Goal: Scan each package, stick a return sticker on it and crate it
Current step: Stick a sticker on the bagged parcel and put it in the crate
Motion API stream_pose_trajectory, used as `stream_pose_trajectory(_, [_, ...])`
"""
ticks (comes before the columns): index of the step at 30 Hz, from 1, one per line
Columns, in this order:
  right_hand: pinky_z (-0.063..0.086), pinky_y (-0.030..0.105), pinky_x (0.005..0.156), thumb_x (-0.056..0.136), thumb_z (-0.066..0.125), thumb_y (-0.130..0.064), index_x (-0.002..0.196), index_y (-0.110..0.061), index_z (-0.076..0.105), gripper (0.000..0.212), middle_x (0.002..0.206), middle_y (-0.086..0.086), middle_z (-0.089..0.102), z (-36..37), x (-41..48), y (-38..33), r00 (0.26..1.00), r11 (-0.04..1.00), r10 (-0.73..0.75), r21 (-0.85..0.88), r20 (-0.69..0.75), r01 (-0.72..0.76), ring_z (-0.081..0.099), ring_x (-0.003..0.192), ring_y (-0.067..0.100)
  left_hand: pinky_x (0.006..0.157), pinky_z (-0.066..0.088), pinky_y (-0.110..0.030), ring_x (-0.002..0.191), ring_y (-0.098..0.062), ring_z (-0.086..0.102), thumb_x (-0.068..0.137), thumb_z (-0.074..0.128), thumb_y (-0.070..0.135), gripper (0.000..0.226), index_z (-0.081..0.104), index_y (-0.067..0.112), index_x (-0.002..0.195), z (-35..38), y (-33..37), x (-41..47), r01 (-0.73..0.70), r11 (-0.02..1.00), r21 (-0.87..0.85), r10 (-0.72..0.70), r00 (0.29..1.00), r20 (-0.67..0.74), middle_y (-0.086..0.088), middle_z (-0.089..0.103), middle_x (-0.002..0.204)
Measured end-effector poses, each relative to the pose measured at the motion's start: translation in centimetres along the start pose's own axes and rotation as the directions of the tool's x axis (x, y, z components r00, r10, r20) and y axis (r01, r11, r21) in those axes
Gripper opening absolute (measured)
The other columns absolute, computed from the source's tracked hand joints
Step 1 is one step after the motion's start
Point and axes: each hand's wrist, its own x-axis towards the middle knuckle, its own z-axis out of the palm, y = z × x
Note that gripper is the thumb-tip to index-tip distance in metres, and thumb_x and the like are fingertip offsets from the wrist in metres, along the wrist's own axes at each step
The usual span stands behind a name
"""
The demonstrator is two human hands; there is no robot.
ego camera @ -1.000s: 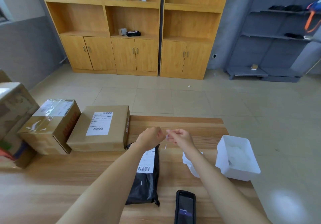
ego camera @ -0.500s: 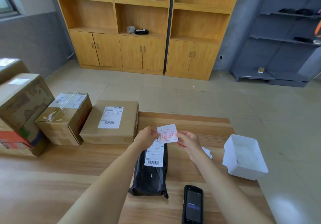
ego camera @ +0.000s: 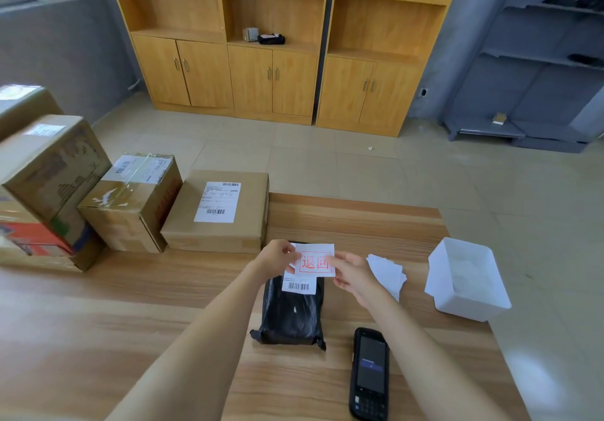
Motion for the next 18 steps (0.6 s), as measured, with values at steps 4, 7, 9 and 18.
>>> stream_pose_trajectory(4, [0.045,0.017,0.061,0.092,0.061,-0.014,0.100,-0.005,0.064,0.012,0.083,0.006,0.067,0.7,-0.3,1.6,1.000,0.997,0.012,-0.074,0.007,-0.012,0.061,0.068,0.011,0.058,0.038,-0.024,0.062,-0.007,0.059,0.096,0.054,0.015,0.011,0.053,0.007,0.088,0.4,-1.4,-0.5,0.035,0.999,0.025,-0.036,0.998,0.043,-0.015,0.062,0.095])
stream_pose_trajectory(7, [0.047,0.017,0.067,0.092,0.062,-0.020,0.098,-0.009,0.064,0.013,0.093,0.005,0.067,1.1,-0.5,2.4,0.999,0.995,0.034,-0.094,0.017,-0.032,0.060,0.079,0.010,0.059,0.045,-0.020,0.065,-0.007,0.060,0.094,0.057,0.015,0.023,0.058,0.001,0.113,0.4,-2.4,-0.7,0.055,0.998,0.029,-0.057,0.996,0.063,-0.014,0.064,0.099])
stream_pose_trajectory(9, [0.050,0.016,0.066,0.092,0.062,-0.023,0.101,-0.009,0.063,0.016,0.098,0.006,0.069,1.3,-0.4,2.9,0.997,0.993,0.073,-0.093,0.029,-0.070,0.061,0.084,0.011,0.061,0.046,-0.020,0.069,-0.009,0.061,0.095,0.056,0.016,0.018,0.061,0.002,0.104,0.4,-2.9,-0.7,0.065,0.997,0.032,-0.068,0.994,0.086,-0.011,0.066,0.097])
stream_pose_trajectory(18, [0.049,0.021,0.075,0.092,0.062,-0.022,0.105,-0.009,0.063,0.019,0.099,0.003,0.069,1.6,-0.2,4.4,0.993,0.977,0.121,-0.176,0.009,-0.117,0.063,0.093,0.013,0.059,0.043,-0.018,0.078,-0.013,0.060,0.096,0.054,0.016,0.027,0.051,0.011,0.070,1.4,-4.4,-0.4,0.134,0.990,0.045,-0.139,0.984,0.112,-0.008,0.067,0.100])
